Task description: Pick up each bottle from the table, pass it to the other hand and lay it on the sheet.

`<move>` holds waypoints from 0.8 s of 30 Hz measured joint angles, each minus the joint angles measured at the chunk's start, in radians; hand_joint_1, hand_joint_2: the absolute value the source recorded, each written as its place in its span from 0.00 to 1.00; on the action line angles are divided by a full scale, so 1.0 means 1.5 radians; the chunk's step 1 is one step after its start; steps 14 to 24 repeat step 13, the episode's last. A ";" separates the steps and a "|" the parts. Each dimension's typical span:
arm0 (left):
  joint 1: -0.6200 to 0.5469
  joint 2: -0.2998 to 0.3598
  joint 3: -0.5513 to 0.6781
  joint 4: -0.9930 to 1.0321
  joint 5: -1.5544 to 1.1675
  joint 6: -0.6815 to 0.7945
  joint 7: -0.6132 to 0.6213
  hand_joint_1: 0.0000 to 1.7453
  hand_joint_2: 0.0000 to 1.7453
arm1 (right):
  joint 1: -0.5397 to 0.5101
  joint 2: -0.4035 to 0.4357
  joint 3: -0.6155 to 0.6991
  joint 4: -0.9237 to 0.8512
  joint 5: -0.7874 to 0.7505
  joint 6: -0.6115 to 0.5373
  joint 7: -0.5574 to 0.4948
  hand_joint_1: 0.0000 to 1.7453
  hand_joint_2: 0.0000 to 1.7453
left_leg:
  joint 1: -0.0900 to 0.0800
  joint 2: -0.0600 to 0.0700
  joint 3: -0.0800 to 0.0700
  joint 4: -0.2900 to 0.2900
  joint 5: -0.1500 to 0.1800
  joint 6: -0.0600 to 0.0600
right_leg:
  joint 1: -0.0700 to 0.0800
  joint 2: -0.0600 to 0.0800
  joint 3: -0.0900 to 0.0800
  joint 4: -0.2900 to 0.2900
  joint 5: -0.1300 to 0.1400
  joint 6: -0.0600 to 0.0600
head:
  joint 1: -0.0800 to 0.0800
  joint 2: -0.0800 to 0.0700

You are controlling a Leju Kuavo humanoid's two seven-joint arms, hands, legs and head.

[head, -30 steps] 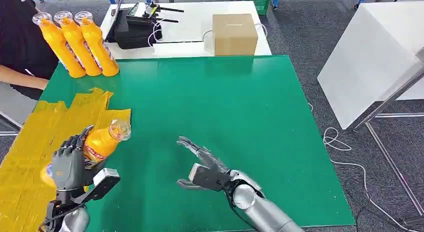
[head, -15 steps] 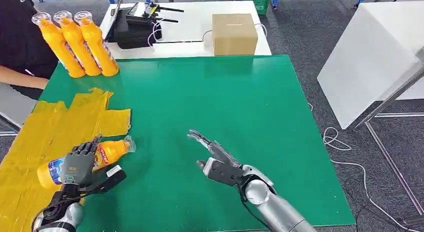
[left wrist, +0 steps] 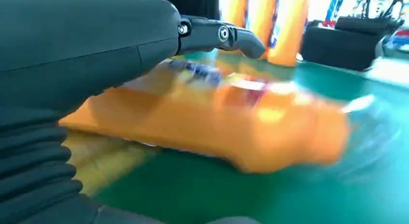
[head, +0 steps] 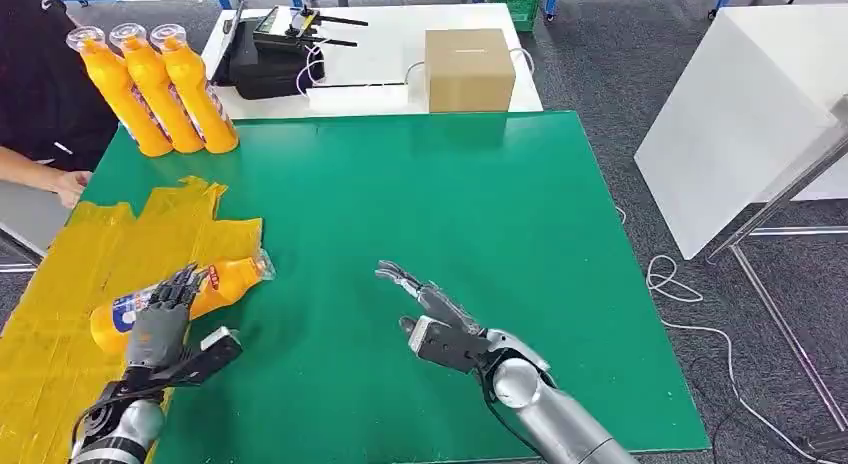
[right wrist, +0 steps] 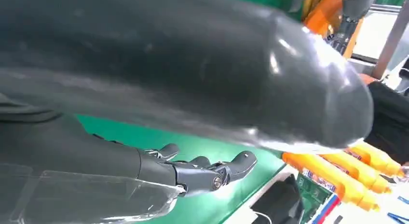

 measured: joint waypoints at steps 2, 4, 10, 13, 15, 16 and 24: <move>0.029 -0.026 0.024 -0.063 0.193 -0.109 -0.059 0.00 0.00 | 0.011 0.005 -0.008 -0.003 0.030 -0.052 -0.026 0.00 0.00 | 0.000 0.001 0.000 0.000 0.000 0.000 | 0.000 0.000 0.000 0.000 0.000 0.000 | 0.000 0.000; 0.078 -0.068 0.043 -0.171 0.345 -0.223 -0.093 0.00 0.00 | 0.047 0.024 -0.030 -0.036 0.065 -0.141 -0.058 0.00 0.00 | 0.000 0.001 0.000 0.000 0.000 0.000 | 0.000 0.000 -0.001 0.000 0.000 0.000 | 0.000 0.000; 0.201 -0.166 -0.014 -0.385 0.386 -0.278 -0.118 0.00 0.00 | 0.142 0.081 -0.084 -0.147 0.117 -0.270 -0.090 0.00 0.00 | 0.000 0.001 -0.003 0.000 -0.002 0.000 | 0.000 0.000 -0.003 -0.001 -0.001 -0.001 | 0.000 0.000; 0.222 -0.182 -0.036 -0.432 0.396 -0.267 -0.119 0.00 0.00 | 0.162 0.094 -0.097 -0.172 0.121 -0.272 -0.094 0.00 0.00 | -0.001 0.001 -0.003 0.000 -0.003 0.000 | -0.001 0.000 -0.003 -0.001 -0.001 -0.001 | 0.000 0.000; 0.222 -0.182 -0.036 -0.432 0.396 -0.267 -0.119 0.00 0.00 | 0.162 0.094 -0.097 -0.172 0.121 -0.272 -0.094 0.00 0.00 | -0.001 0.001 -0.003 0.000 -0.003 0.000 | -0.001 0.000 -0.003 -0.001 -0.001 -0.001 | 0.000 0.000; 0.222 -0.182 -0.036 -0.432 0.396 -0.267 -0.119 0.00 0.00 | 0.162 0.094 -0.097 -0.172 0.121 -0.272 -0.094 0.00 0.00 | -0.001 0.001 -0.003 0.000 -0.003 0.000 | -0.001 0.000 -0.003 -0.001 -0.001 -0.001 | 0.000 0.000; 0.222 -0.182 -0.036 -0.432 0.396 -0.267 -0.119 0.00 0.00 | 0.162 0.094 -0.097 -0.172 0.121 -0.272 -0.094 0.00 0.00 | -0.001 0.001 -0.003 0.000 -0.003 0.000 | -0.001 0.000 -0.003 -0.001 -0.001 -0.001 | 0.000 0.000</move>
